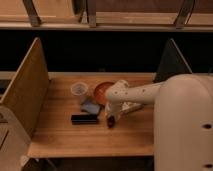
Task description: Drag the pepper across the table
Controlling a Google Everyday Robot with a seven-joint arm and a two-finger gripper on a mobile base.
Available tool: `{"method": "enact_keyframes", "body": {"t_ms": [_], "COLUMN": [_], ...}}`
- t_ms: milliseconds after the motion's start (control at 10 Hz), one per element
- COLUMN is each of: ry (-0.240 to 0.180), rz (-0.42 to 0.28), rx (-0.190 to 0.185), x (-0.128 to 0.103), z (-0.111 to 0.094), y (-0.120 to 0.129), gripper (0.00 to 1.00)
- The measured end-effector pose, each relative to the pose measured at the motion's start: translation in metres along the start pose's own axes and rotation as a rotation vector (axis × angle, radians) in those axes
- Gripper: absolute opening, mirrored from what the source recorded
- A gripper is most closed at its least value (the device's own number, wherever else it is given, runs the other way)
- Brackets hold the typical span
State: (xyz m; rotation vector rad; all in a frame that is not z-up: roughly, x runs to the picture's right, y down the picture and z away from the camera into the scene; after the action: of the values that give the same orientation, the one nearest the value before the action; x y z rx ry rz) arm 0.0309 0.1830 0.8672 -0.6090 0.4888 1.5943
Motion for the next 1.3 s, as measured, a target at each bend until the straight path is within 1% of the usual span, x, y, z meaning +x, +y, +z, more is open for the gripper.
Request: {"method": "enact_keyframes", "body": {"t_ms": [100, 300, 500, 600, 700, 800, 900, 1000, 1100, 1300], "ry": [0.009, 0.019, 0.023, 0.030, 0.046, 0.053, 0.064, 0.062, 0.056, 0.029], "rz": [-0.037, -0.104, -0.152, -0.160, -0.155, -0.139, -0.105, -0.083, -0.045, 0.031], "rx": [-0.006, 0.012, 0.054, 0.075, 0.102, 0.120, 0.142, 0.152, 0.162, 0.167], "x": [0.007, 0.021, 0.034, 0.040, 0.047, 0.049, 0.051, 0.049, 0.045, 0.037], "z": [-0.001, -0.007, -0.016, -0.017, -0.016, -0.015, -0.013, -0.012, -0.014, -0.024], "y": [0.007, 0.010, 0.000, -0.009, -0.024, -0.036, -0.053, -0.062, -0.075, -0.099], "gripper": [0.00, 0.00, 0.00, 0.00, 0.00, 0.00, 0.00, 0.00, 0.00, 0.00]}}
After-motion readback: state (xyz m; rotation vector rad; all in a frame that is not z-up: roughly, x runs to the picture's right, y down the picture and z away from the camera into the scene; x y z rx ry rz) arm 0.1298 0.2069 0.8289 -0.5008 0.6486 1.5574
